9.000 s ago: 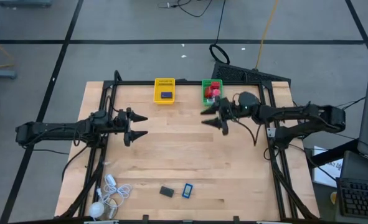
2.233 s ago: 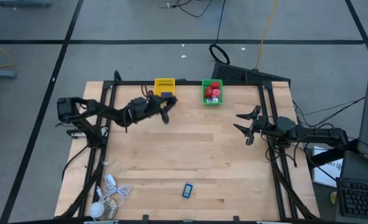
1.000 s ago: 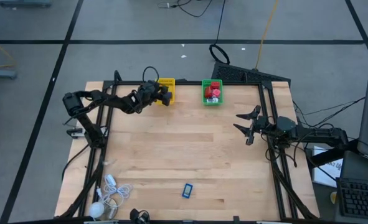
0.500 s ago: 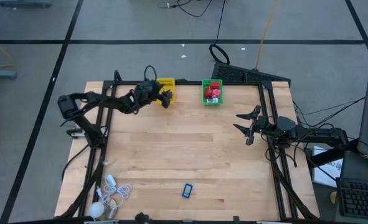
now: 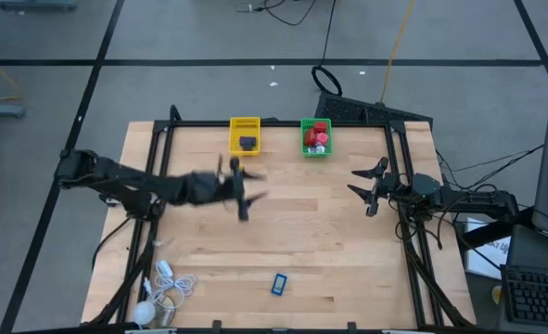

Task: Pick & Place Office items
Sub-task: Put the blue digital timer into the yellow bin

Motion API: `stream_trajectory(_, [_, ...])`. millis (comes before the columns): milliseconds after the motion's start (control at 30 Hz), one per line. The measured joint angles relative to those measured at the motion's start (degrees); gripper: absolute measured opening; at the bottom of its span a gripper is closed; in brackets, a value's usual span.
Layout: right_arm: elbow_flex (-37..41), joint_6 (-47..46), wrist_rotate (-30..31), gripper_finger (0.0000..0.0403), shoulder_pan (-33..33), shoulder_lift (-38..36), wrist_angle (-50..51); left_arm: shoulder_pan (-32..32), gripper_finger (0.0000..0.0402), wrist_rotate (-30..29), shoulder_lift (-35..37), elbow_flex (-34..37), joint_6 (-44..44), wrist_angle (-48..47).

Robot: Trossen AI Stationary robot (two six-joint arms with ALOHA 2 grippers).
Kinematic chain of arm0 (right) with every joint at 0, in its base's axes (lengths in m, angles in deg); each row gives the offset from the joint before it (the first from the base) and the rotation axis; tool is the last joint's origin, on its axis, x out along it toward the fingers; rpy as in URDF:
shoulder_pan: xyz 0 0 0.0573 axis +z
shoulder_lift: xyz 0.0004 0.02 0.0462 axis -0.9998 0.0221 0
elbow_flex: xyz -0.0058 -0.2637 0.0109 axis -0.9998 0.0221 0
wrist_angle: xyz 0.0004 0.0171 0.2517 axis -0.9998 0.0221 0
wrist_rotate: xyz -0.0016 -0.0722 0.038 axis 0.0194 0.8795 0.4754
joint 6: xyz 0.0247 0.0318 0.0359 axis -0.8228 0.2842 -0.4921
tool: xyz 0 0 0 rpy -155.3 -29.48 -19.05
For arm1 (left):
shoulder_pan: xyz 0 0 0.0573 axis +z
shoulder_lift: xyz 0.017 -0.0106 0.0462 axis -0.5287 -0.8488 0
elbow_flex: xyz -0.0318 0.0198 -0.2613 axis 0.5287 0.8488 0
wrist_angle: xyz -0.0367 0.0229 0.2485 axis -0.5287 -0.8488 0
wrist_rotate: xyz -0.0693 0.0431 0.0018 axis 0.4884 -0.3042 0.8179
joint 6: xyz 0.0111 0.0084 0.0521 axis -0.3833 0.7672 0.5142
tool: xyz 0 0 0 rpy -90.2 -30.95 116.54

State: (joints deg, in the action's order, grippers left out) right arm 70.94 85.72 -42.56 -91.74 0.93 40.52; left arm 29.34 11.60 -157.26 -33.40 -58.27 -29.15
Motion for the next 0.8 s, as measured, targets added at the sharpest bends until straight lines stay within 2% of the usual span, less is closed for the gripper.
stream_trajectory(100, [0.0, -0.01, -0.01, 0.0205, -0.02, -0.01, -0.01, -10.02, 0.021, -9.92, -1.93, -5.62, 0.36, -11.07])
stream_trajectory(200, [0.02, -0.01, -0.01, 0.0208, 0.0, -0.01, -0.01, -17.85, 0.0213, -20.42, -6.25, -13.6, -4.8, -24.82])
stream_trajectory(300, [0.01, -0.01, 0.0, 0.0206, -0.01, -0.02, -0.02, -22.78, 0.0231, -23.93, -11.89, -22.03, -11.65, -34.92])
stream_trajectory(400, [0.01, 0.0, -0.01, 0.0204, -0.02, 0.0, -0.01, -25.09, 0.0264, -21.03, -18.23, -30.71, -20.51, -43.47])
stream_trajectory(533, [0.0, -0.02, 0.0, 0.0206, -0.01, -0.02, -0.02, -26.14, 0.0308, -9.97, -25.81, -39.85, -30.07, -50.73])
stream_trajectory(667, [0.0, -0.02, -0.01, 0.0207, 0.0, -0.02, -0.02, -27.27, 0.0331, -2.13, -32.1, -43.32, -39.55, -50.78])
stream_trajectory(800, [0.01, -0.01, 0.0, 0.0204, -0.01, -0.01, -0.02, -27.87, 0.0335, -1.39, -37.54, -44.38, -49.35, -49.44])
